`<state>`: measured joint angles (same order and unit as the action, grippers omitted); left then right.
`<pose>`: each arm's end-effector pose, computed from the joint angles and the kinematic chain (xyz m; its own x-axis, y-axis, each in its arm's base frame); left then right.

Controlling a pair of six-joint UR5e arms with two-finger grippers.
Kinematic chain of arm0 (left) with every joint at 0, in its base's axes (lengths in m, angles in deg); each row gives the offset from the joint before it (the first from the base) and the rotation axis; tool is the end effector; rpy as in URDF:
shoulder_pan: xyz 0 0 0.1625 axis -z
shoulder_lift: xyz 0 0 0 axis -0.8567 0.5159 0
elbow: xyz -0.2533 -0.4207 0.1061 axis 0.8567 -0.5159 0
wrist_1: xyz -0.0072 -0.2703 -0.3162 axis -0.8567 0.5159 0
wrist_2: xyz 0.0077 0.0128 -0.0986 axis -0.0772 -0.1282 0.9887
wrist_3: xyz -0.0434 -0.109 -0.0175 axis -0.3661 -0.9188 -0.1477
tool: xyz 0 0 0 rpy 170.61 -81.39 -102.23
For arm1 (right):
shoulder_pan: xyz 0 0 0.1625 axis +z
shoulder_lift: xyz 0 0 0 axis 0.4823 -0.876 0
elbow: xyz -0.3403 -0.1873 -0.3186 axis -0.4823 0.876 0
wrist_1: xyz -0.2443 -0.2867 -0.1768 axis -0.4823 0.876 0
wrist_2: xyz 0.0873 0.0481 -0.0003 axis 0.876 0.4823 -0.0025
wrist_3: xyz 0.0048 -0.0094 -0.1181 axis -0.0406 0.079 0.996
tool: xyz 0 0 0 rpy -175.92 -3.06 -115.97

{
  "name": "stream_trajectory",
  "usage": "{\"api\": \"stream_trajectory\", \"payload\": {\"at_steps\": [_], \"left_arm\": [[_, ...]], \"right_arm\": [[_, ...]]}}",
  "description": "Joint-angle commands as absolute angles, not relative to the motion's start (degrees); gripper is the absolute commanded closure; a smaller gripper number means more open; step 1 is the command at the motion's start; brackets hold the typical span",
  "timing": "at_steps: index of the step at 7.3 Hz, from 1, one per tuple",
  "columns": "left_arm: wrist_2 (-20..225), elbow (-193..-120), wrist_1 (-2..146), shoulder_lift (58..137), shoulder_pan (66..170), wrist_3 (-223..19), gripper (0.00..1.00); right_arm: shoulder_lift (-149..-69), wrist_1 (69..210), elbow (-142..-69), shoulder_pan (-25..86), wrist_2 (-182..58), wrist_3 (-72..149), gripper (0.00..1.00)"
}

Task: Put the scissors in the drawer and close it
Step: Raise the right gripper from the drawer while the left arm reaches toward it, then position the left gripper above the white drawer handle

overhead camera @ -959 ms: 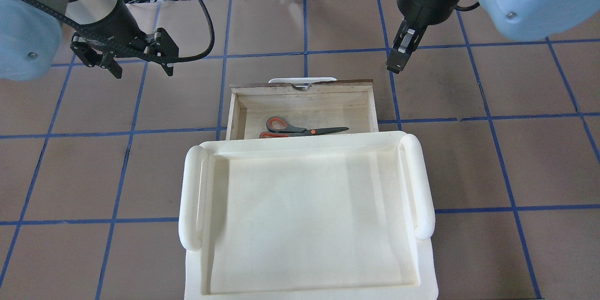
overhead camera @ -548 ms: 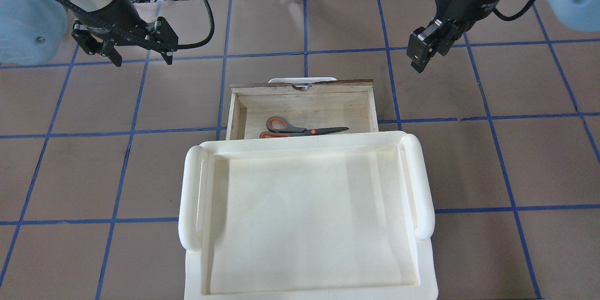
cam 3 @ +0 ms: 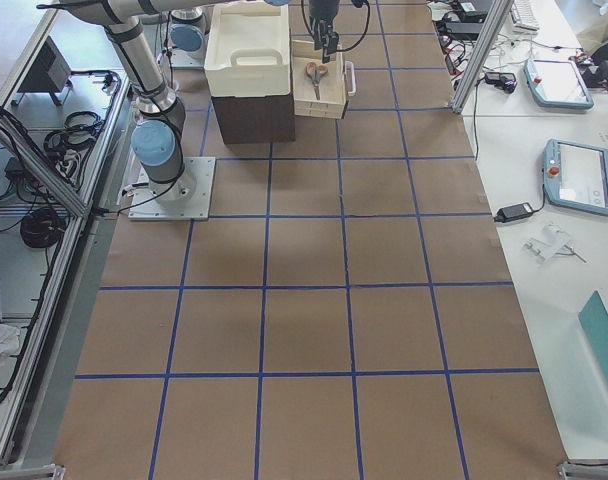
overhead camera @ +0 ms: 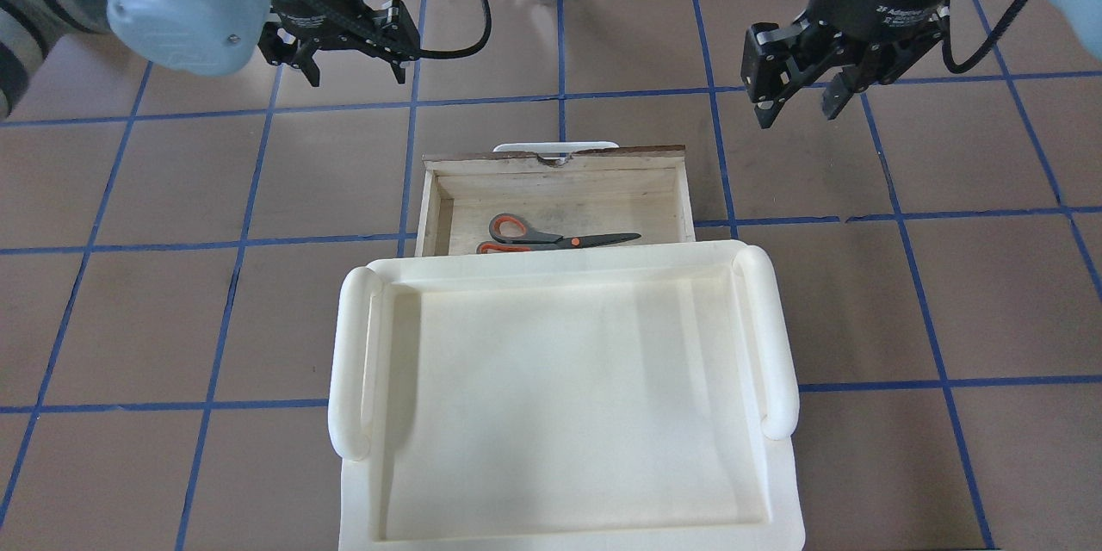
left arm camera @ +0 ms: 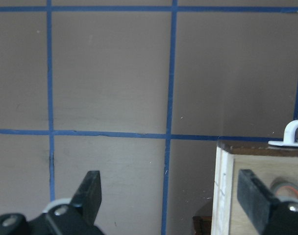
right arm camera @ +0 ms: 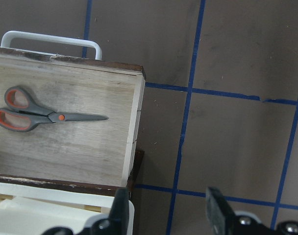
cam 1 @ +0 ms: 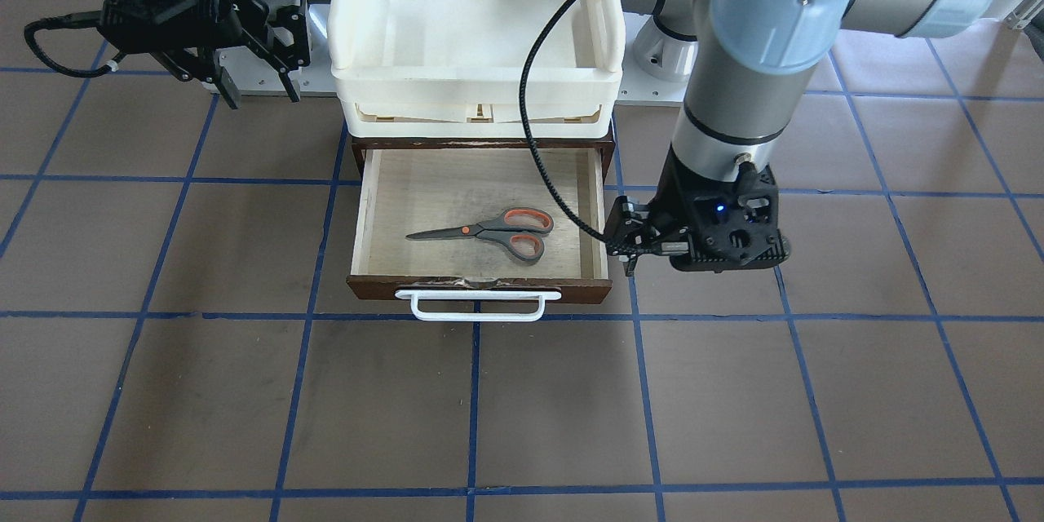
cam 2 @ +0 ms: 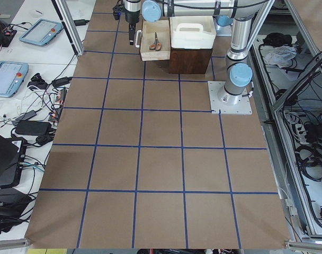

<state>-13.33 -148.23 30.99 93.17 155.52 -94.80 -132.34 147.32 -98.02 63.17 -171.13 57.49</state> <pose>-0.1968 -0.6168 0.4849 -0.9981 -0.0251 -0.0562 -0.0184 0.9930 -0.1167 0.1573 -0.4626 0.6017 -0.9943 -0.0855 -0.0642 -0.0834 0.9959 -0.0343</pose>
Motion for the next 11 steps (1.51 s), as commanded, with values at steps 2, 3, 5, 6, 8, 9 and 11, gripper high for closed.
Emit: {"api": "stream_trajectory", "payload": {"at_steps": [2,3,5,6,8,9,11], "left_arm": [[-13.5,-148.1,23.4,100.9,160.9,-97.8,0.0],[-13.4,-148.1,22.1,102.8,161.8,-97.9,0.0],[-13.2,-148.1,18.6,105.9,162.6,-99.5,0.0],[-13.2,-148.0,18.2,107.3,163.5,-101.2,0.0],[-13.1,-148.0,18.2,109.2,164.5,-105.4,0.0],[-13.2,-148.0,18.1,109.9,164.9,-106.3,0.0],[-13.0,-148.0,18.2,110.2,165.5,-106.4,0.0]], "right_arm": [[-133.8,146.0,-98.6,63.1,-171.7,52.3,0.37],[-134.1,146.3,-98.7,63.2,-171.6,52.5,0.37],[-134.1,146.8,-98.8,63.2,-171.6,52.6,0.37],[-134.0,147.3,-98.8,63.2,-171.3,52.9,0.37],[-134.1,147.8,-98.8,63.1,-171.5,52.9,0.37],[-134.0,148.0,-98.8,63.1,-171.5,53.0,0.37],[-134.0,148.0,-98.8,62.9,-171.5,53.3,0.37]]}}
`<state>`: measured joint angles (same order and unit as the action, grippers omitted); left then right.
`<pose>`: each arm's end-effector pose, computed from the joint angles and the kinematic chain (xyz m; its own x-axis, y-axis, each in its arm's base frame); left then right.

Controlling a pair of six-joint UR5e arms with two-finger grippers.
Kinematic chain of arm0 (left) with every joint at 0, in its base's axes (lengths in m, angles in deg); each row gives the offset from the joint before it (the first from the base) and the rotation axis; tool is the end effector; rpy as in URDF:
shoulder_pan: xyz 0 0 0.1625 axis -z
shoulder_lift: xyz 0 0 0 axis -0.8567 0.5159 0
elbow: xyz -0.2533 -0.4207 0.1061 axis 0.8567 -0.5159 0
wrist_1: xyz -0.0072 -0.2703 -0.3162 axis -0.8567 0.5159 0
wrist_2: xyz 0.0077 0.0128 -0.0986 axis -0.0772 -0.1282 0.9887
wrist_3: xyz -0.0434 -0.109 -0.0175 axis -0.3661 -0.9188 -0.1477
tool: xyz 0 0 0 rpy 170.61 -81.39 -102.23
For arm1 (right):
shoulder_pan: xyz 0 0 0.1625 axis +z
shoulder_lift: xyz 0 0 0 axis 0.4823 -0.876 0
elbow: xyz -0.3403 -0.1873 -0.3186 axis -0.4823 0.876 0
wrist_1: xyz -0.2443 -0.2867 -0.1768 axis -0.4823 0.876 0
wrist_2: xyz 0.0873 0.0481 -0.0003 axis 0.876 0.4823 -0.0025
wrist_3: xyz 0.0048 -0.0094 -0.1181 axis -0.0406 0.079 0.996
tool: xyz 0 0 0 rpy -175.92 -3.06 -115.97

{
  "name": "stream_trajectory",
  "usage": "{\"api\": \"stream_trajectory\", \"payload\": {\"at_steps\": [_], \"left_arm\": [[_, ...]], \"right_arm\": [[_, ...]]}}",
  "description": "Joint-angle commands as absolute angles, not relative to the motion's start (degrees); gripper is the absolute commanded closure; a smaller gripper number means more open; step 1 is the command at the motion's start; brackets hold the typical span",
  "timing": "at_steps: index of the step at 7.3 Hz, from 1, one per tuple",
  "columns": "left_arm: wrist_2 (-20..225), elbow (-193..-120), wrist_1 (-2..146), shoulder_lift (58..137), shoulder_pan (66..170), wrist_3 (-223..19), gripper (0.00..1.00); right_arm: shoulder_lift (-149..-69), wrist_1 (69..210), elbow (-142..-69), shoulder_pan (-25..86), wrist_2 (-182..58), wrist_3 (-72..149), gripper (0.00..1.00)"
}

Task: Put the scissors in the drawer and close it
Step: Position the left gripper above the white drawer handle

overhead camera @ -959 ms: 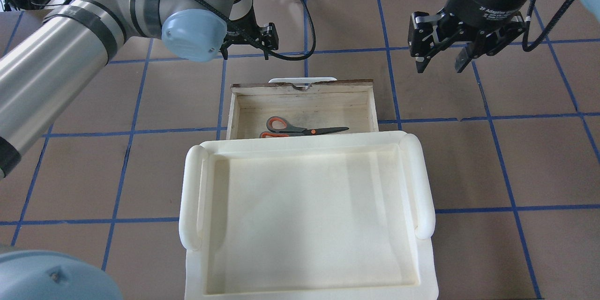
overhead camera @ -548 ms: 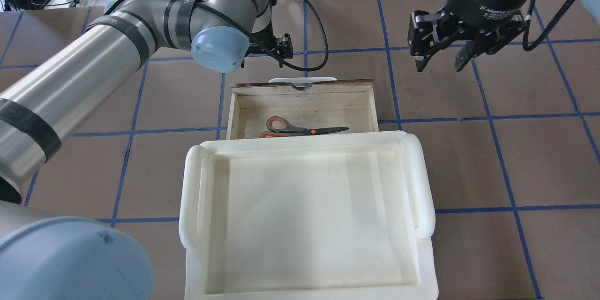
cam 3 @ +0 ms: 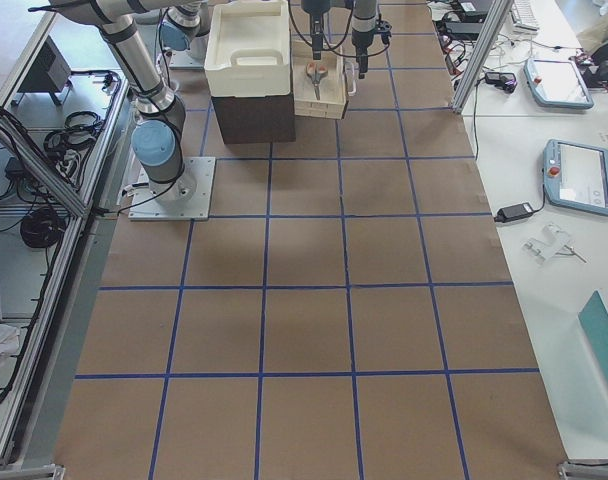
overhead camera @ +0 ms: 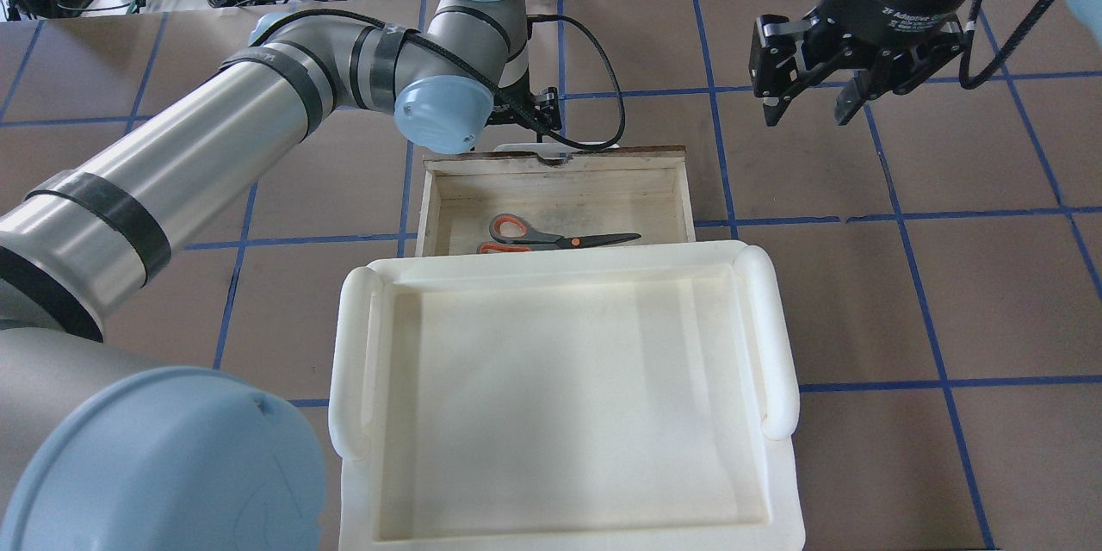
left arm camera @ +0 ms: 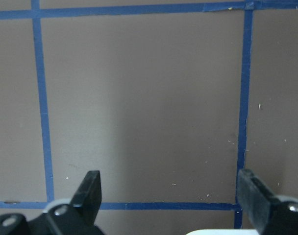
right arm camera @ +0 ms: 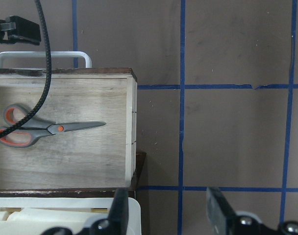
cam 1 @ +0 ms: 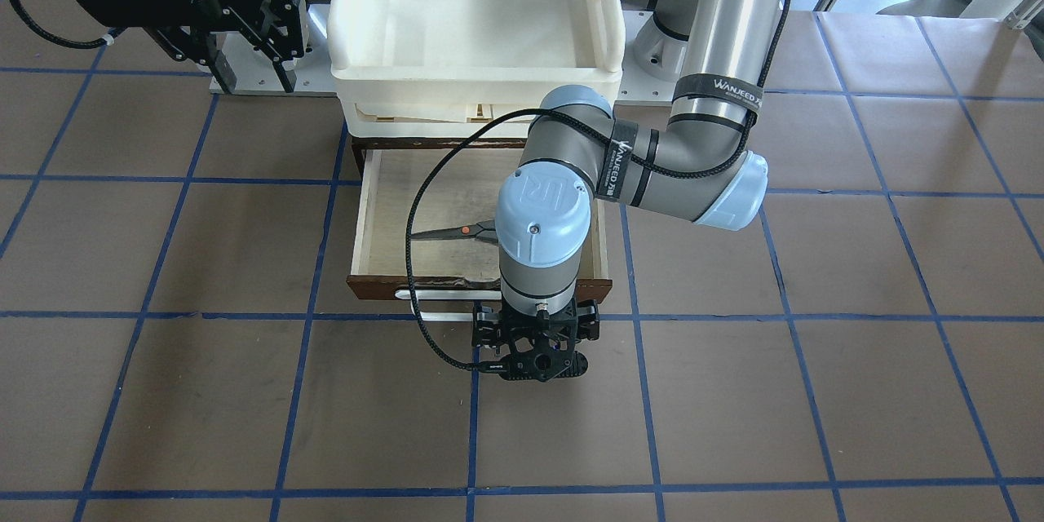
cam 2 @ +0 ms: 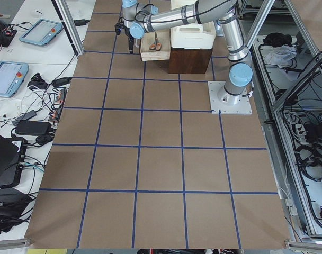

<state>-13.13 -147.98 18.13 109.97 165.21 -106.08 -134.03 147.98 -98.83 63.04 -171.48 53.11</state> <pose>-0.3249 -0.6663 0.3099 -0.9976 -0.0487 -0.0501 -0.0455 0.9969 -0.0637 0.1551 -0.4504 0.6095 -0.9981 -0.0084 -0.0612 -0.0049 0.9984 -0.0563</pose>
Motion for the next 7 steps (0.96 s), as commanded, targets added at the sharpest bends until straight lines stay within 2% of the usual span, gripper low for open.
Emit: {"api": "stream_trajectory", "payload": {"at_steps": [1,7], "left_arm": [[-13.0,-147.9,18.5,110.2,165.6,-106.4,0.0],[-11.6,-147.8,23.0,107.9,165.6,-108.4,0.0]], "right_arm": [[-134.0,148.4,-98.8,62.9,-171.5,53.1,0.37],[-134.0,148.9,-98.8,62.9,-171.4,53.4,0.35]]}}
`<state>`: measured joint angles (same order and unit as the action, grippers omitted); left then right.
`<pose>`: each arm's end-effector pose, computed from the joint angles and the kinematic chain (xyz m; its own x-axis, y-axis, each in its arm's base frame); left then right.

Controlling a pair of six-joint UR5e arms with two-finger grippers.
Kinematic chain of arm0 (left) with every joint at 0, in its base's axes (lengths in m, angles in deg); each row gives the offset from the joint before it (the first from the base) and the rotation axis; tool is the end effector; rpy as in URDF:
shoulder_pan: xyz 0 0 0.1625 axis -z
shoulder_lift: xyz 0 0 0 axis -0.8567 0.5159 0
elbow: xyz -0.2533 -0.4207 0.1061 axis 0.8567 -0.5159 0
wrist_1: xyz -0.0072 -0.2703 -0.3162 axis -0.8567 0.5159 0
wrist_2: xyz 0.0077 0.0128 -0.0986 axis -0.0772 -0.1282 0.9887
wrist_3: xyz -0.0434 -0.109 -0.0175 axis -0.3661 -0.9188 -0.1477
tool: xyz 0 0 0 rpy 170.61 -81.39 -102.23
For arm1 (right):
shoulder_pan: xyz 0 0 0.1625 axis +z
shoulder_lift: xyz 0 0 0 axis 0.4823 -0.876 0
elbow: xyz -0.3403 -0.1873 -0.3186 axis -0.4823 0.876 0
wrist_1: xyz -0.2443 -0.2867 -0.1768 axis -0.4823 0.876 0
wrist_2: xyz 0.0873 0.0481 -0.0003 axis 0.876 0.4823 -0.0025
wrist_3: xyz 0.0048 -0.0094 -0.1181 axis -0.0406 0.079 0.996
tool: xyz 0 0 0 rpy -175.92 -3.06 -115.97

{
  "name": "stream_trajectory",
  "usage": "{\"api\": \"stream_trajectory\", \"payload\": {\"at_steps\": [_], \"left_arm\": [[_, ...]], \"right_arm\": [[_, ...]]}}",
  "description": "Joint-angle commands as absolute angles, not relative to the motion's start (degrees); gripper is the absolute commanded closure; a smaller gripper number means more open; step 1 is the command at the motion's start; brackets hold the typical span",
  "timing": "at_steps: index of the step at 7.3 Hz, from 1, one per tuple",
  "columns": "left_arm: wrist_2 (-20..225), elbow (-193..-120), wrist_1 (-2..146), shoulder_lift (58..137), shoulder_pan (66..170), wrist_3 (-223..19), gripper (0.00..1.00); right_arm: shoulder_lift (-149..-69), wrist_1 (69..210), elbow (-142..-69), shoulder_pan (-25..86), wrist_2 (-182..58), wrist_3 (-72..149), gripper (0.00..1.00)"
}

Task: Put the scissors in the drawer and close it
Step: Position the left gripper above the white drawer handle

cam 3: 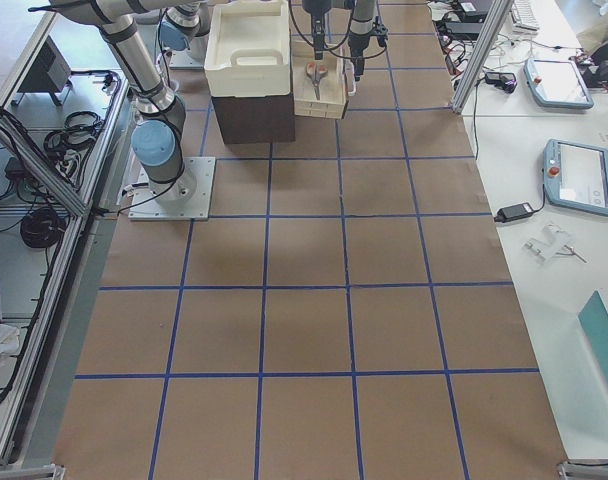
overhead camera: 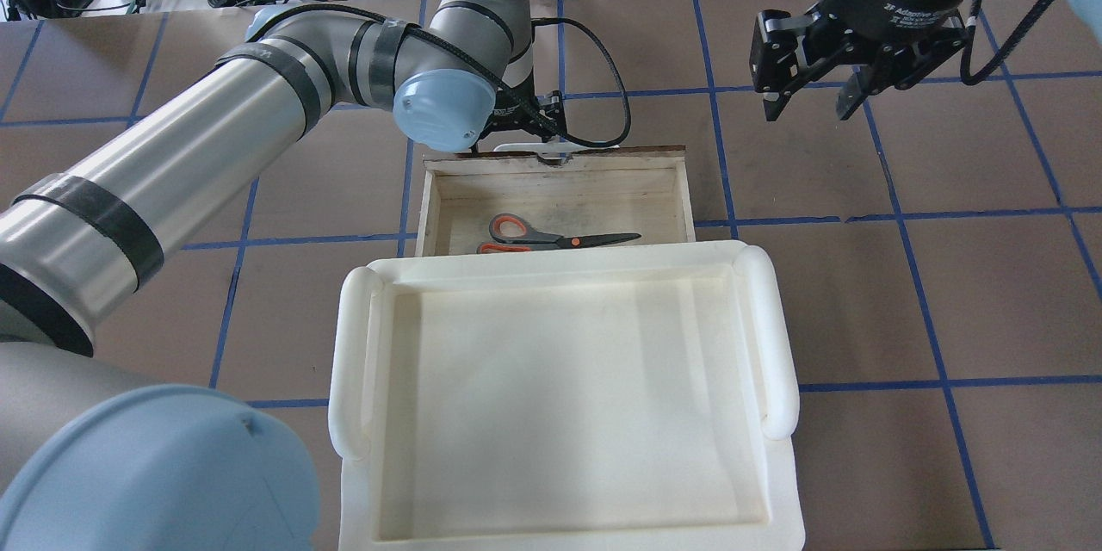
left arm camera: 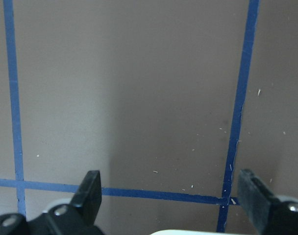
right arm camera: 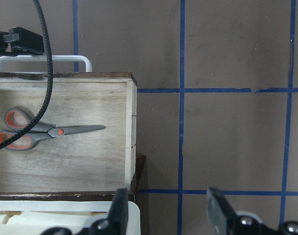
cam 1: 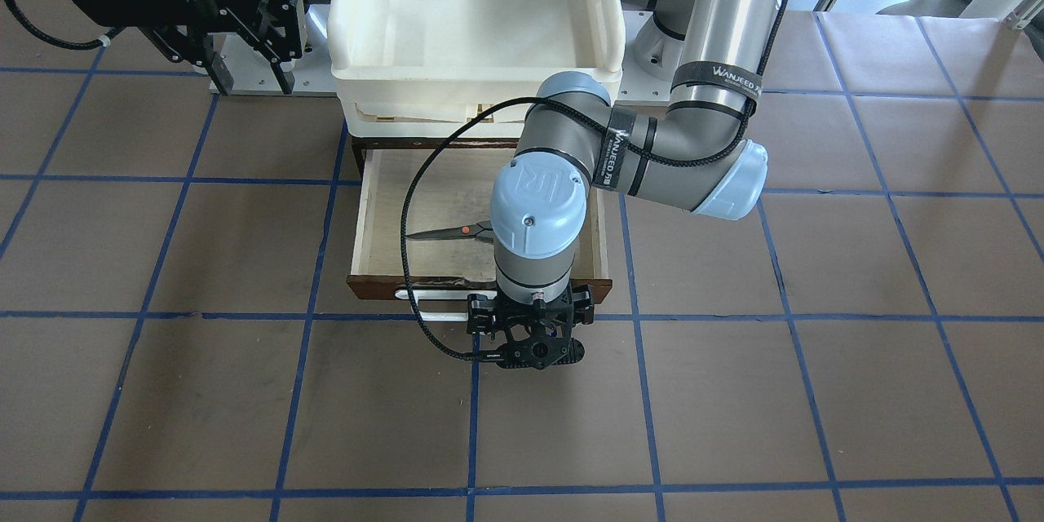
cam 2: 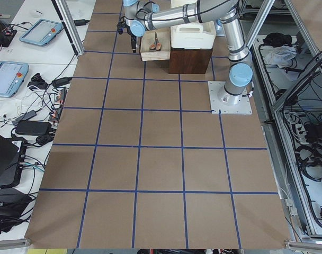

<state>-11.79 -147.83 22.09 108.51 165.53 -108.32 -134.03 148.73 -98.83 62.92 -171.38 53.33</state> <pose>-0.3281 -0.6529 0.3224 -0.9960 -0.0795 -0.0406 -0.0788 0.9967 -0.0190 0.1544 -0.4521 0.6109 -0.9980 -0.0110 -0.0630 -0.0066 0.9976 -0.0695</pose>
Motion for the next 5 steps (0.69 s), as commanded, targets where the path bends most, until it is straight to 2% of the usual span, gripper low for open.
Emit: {"api": "stream_trajectory", "payload": {"at_steps": [1,5], "left_arm": [[-11.6,-147.8,24.0,107.4,165.6,-108.4,0.0],[-10.8,-147.8,25.0,106.6,165.5,-108.4,0.0]], "right_arm": [[-133.7,149.8,-98.8,62.9,-171.2,53.3,0.35],[-133.8,152.8,-98.8,62.9,-171.6,52.8,0.35]]}}
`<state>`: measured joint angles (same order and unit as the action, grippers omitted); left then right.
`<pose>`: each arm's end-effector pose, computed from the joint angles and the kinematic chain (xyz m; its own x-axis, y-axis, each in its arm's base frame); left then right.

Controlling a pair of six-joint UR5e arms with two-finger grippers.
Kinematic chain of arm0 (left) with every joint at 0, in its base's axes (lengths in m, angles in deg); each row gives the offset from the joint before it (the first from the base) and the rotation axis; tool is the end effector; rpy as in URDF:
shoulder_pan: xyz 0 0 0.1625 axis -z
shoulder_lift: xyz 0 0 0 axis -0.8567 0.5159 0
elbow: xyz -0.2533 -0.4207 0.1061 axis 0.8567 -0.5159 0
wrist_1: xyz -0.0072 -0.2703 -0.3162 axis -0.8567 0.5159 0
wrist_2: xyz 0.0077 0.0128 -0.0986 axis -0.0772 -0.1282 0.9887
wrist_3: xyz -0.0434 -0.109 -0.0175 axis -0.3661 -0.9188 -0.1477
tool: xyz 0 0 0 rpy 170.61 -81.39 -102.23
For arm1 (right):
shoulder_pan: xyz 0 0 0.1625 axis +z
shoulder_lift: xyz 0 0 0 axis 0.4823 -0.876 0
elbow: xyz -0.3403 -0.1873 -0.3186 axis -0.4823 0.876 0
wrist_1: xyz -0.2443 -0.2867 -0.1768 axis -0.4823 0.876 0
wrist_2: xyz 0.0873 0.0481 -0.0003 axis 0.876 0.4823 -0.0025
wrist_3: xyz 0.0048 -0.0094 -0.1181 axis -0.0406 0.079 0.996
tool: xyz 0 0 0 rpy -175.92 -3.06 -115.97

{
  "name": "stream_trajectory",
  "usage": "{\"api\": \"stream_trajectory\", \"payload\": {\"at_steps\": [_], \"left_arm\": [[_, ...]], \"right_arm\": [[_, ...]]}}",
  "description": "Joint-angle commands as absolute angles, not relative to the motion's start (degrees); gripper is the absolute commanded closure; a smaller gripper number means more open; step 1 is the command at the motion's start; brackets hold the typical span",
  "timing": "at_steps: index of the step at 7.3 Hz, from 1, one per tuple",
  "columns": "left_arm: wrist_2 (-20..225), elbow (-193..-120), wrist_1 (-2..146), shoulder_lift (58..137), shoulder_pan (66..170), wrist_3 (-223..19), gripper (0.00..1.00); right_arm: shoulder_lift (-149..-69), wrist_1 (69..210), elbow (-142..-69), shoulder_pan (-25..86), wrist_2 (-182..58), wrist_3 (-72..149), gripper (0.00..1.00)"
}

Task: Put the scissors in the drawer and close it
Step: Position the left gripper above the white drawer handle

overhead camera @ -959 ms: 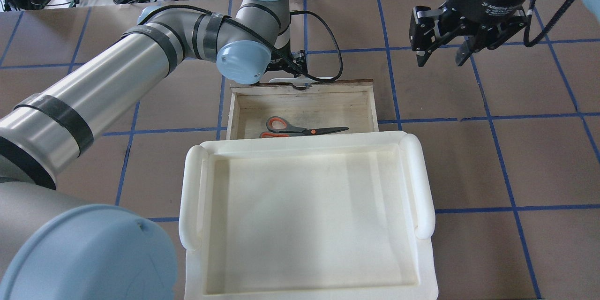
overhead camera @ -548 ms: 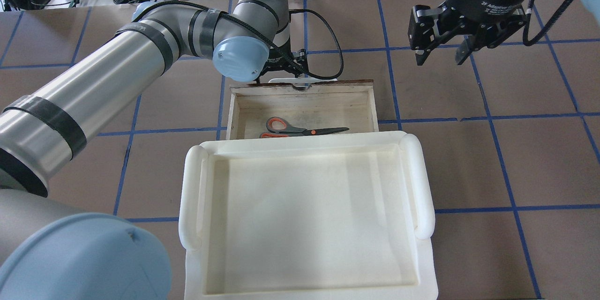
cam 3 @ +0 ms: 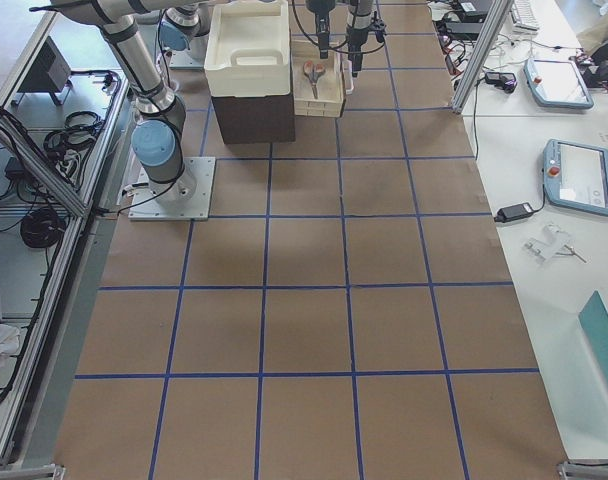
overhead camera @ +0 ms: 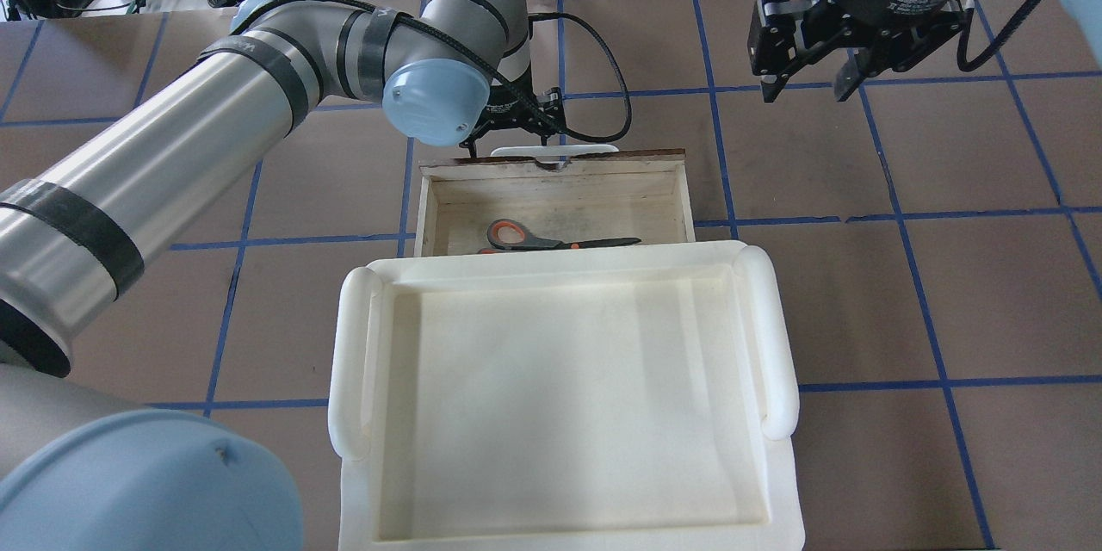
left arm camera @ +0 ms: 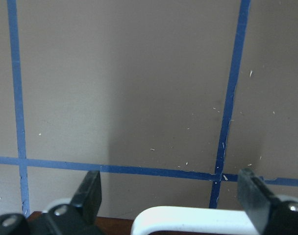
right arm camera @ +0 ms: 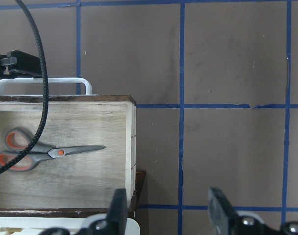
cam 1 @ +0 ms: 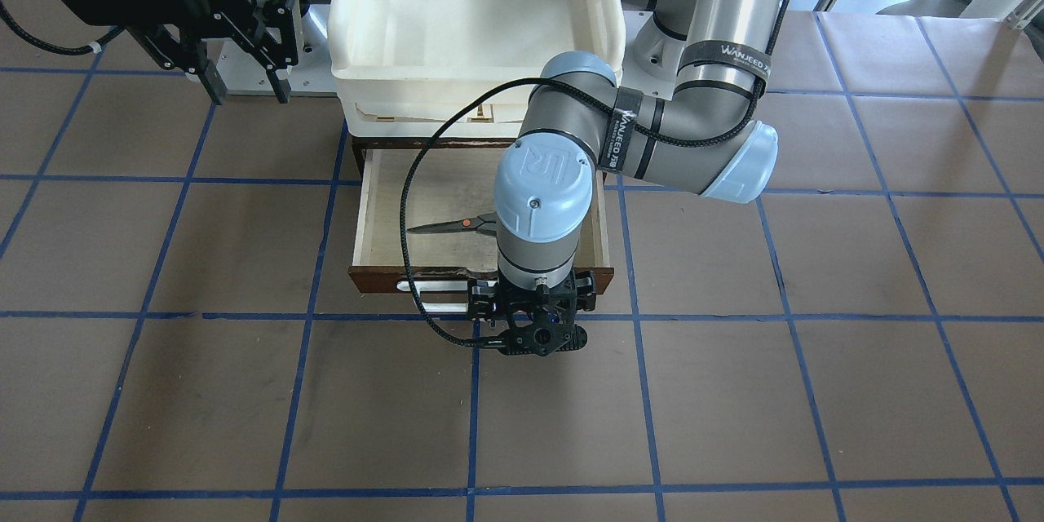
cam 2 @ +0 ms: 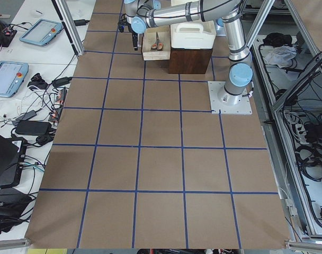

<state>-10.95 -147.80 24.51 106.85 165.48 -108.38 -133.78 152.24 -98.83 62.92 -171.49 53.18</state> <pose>-0.3264 -0.6434 0.3390 -0.9962 -0.0809 -0.0315 -0.0809 0.9967 -0.0018 0.1545 -0.4607 0.6157 -0.9980 -0.0118 -0.0625 -0.0039 0.9920 -0.1260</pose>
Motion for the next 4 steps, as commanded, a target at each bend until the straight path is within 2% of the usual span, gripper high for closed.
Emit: {"api": "stream_trajectory", "payload": {"at_steps": [1,2,3,4], "left_arm": [[-10.8,-147.8,25.7,106.5,165.5,-108.7,0.0],[-10.7,-147.8,26.5,106.4,165.5,-110.6,0.0],[-10.6,-147.7,27.0,106.3,165.5,-111.2,0.0],[-9.8,-147.6,27.2,106.0,165.5,-111.3,0.0]], "right_arm": [[-133.9,152.7,-98.8,62.9,-171.6,52.9,0.35],[-134.0,152.6,-98.8,62.9,-171.7,52.8,0.35],[-133.6,153.3,-98.9,62.5,-171.8,53.3,0.0],[-133.5,157.6,-99.3,62.5,-173.2,53.4,0.0]]}}
